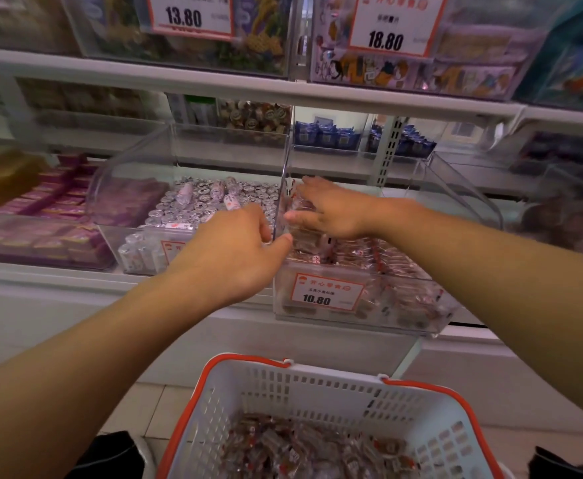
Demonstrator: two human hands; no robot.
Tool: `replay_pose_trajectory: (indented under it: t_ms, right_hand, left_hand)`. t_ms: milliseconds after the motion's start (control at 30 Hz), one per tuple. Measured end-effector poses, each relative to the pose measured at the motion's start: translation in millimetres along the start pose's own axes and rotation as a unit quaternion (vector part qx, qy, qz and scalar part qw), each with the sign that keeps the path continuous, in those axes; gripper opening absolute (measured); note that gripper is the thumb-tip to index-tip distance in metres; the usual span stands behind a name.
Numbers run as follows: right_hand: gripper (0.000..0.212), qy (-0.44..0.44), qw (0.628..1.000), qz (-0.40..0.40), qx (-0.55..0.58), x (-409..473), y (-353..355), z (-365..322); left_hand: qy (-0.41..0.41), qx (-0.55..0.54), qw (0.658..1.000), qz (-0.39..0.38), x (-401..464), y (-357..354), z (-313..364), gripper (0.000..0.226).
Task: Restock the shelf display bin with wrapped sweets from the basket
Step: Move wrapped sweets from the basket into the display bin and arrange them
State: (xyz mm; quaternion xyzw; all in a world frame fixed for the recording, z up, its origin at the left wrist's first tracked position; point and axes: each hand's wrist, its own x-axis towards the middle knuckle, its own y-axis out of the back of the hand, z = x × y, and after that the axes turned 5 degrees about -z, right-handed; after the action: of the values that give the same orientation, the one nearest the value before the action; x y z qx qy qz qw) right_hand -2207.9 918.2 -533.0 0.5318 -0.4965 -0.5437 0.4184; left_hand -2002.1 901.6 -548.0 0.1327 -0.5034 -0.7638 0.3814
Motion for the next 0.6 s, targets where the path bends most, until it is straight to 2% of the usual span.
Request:
replay_pose_trajectory:
  t_ms: [67,133,200,233,267,300,333,367,433,467,500,533,600]
  right_hand:
    - [0.059,0.019,0.994,0.105,0.034,-22,9,-8]
    - [0.039,0.055,0.956,0.277,0.082,-52,2,-18]
    - [0.032,0.106,0.875,0.455,0.126,-88,-26,-31]
    - [0.035,0.121,0.838,0.513,0.141,-105,-49,-38]
    - [0.038,0.114,0.822,0.535,0.158,-117,-77,-45]
    - [0.039,0.087,0.827,0.527,0.174,-125,-110,-51]
    - [0.039,0.053,0.849,0.491,0.187,-130,-142,-57]
    - [0.035,0.023,0.888,0.412,0.204,-130,-176,-59]
    - [0.017,-0.054,0.959,0.154,0.232,-135,-243,-59]
    - [0.029,-0.085,0.970,0.030,0.227,-142,-276,-55]
    - [0.055,-0.102,0.967,-0.059,0.226,-152,-311,-48]
    - [0.077,-0.122,0.959,-0.114,0.230,-164,-340,-42]
    - [0.102,-0.191,0.937,-0.172,0.236,-187,-385,-33]
  left_hand:
    - [-0.012,-0.009,1.000,0.011,-5,9,2,0.021]
    - [-0.028,-0.020,0.999,-0.027,-10,18,0,0.025]
    - [-0.022,-0.035,0.991,-0.130,-17,20,-2,0.028]
    - [-0.007,-0.031,0.979,-0.199,-21,15,-4,0.027]
    - [0.012,-0.012,0.963,-0.269,-24,4,-5,0.027]
    - [0.029,0.022,0.943,-0.332,-27,-11,-7,0.025]
    - [0.040,0.067,0.921,-0.381,-31,-31,-10,0.023]
    - [0.046,0.117,0.900,-0.418,-36,-53,-14,0.022]
    - [0.055,0.199,0.861,-0.465,-54,-101,-25,0.022]
    - [0.062,0.223,0.846,-0.480,-65,-130,-34,0.025]
    - [0.069,0.225,0.838,-0.492,-78,-161,-45,0.030]
    - [0.076,0.204,0.837,-0.501,-91,-192,-56,0.036]
    - [0.119,0.104,0.857,-0.491,-119,-243,-72,0.053]
